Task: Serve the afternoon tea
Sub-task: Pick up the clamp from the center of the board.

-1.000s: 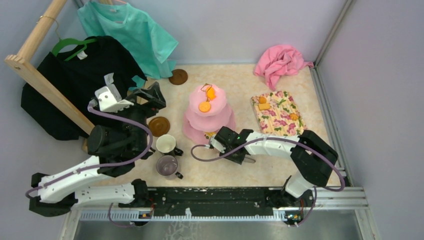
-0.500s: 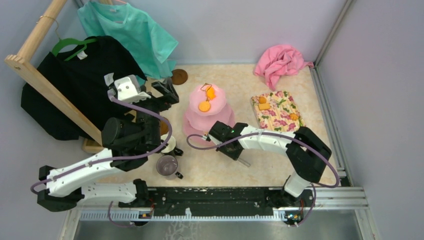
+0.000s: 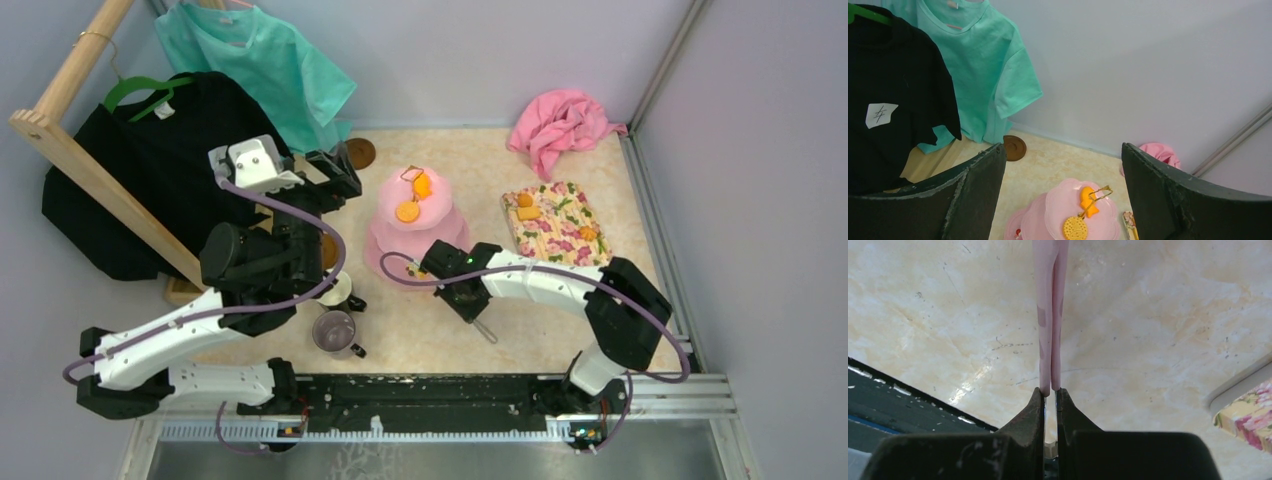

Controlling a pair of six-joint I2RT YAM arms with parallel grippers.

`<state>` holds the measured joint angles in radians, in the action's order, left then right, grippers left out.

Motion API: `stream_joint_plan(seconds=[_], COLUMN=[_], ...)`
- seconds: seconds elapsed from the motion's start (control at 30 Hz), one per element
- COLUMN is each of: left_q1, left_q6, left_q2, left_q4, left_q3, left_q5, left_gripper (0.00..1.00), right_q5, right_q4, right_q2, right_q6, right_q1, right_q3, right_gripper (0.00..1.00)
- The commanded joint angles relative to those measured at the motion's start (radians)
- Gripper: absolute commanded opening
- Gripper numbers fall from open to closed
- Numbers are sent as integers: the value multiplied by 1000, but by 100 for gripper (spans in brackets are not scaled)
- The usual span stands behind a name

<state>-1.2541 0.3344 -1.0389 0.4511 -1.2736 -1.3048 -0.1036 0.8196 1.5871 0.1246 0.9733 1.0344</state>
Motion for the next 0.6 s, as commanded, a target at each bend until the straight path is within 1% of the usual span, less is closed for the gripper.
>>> stream_joint_plan(seconds=[0.0,0.13,0.27,0.47,0.57], left_q1=[3,4,3,3,3], left_q6=[-9,-9,-6,-20,-45], left_q2=[-6,-13,-10,-6,-4], left_q4=[-29,-32,-34,-59,-90], left_q3=[-41,-40,-37,-38,-44], left_q5=[27,41,57,88,109], left_gripper=[90,91,91,91,91], right_q5=[-35,-88,-155,-352,-426], right_q4=[73,151,216,342,379], right_q2=[-75,-86,-138,-217,-240], right_q6=[120,216,348,577,664], right_q1=[12,13,13,1,-36], right_q3=[61,75,74,99,121], right_gripper=[0,0,0,0,0])
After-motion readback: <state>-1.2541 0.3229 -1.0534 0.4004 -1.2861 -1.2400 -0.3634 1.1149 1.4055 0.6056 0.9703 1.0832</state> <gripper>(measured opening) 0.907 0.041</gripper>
